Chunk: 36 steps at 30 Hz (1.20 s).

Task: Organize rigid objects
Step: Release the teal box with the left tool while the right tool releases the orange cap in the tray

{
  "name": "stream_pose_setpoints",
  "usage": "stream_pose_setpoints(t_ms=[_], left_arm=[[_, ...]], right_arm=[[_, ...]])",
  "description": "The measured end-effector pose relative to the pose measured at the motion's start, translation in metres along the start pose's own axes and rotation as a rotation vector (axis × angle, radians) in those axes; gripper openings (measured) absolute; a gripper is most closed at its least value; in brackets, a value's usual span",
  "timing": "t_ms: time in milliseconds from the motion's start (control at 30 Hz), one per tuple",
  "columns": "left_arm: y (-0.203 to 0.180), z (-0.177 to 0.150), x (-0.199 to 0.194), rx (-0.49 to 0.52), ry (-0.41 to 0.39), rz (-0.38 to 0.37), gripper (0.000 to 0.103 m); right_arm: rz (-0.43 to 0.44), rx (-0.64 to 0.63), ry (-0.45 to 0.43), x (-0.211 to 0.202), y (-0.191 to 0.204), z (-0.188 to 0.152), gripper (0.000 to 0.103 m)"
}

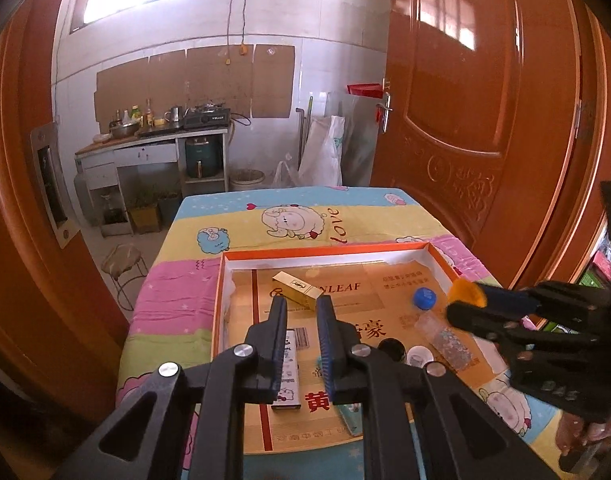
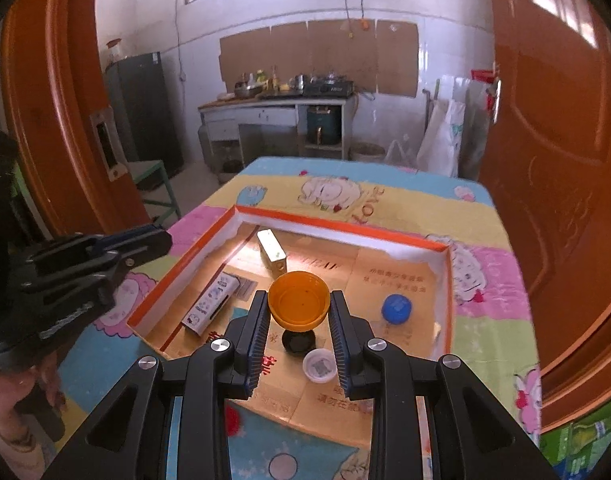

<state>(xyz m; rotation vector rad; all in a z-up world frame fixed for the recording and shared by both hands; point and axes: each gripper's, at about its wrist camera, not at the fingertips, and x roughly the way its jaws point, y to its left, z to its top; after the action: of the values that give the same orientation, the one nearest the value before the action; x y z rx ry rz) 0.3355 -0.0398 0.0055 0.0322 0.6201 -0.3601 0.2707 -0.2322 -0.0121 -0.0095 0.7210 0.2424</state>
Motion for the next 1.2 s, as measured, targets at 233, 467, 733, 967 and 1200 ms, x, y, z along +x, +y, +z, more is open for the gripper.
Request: stream_pose_setpoints(t_ms=[233, 467, 733, 967, 1200], left_arm=[[0.009, -0.007, 0.009, -0.013, 0.011, 0.009, 0.016], [0.012, -0.014, 0.018, -0.015, 0.03, 0.009, 0.016], [0.023, -0.02, 0.024, -0.047, 0.047, -0.013, 0.016], [0.021, -0.024, 0.027, -0.023, 0.045, -0.004, 0.023], [0.015, -0.026, 0.018, 0.023, -0.014, -0.002, 0.047]], right_arm=[[-0.04, -0.018, 0.085, 0.055, -0.002, 0.003, 0.03], [-0.037, 0.031, 0.159, 0.1, -0.017, 0.005, 0.03], [-0.052, 0.053, 0.201, 0.123, -0.026, 0.003, 0.03], [-0.066, 0.052, 0.212, 0.129, -0.027, 0.001, 0.03], [-0.082, 0.047, 0.207, 0.13, -0.024, 0.0, 0.031]])
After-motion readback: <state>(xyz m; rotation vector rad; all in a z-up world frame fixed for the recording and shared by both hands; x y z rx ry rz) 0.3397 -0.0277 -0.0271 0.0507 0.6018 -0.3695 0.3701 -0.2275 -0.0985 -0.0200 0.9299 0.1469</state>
